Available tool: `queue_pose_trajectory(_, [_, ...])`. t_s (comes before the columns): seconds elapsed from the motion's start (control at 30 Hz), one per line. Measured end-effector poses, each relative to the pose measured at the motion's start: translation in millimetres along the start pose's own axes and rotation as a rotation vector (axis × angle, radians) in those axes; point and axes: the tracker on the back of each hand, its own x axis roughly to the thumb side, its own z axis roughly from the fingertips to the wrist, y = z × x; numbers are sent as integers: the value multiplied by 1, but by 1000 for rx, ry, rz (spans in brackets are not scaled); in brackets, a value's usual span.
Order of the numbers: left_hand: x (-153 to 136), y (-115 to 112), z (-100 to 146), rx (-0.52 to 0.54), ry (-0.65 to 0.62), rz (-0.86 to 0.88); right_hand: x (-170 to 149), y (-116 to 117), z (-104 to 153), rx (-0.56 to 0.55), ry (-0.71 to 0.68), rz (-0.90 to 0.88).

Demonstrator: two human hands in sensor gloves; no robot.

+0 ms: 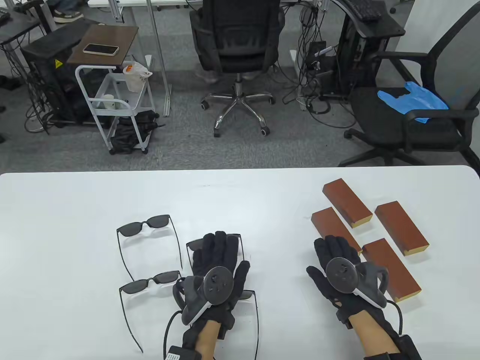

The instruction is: Slide to open storage boxes and store sunglasses

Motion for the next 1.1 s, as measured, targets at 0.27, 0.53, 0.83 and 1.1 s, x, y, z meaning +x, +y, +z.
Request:
queue_pose_trajectory(0.27, [-4, -1, -1, -21, 10, 3, 2, 7, -1, 32, -11, 34])
queue_pose_trajectory(0.53, [-4, 3, -1, 11, 9, 26, 1, 5, -3, 15, -25, 17])
queue_pose_trajectory(0.83, [-10, 8, -7, -8, 41, 23, -4, 6, -5, 5, -25, 11])
queue_pose_trajectory(1.1, [-14, 15, -16, -173, 33, 3, -4, 8, -4, 33, -33, 22])
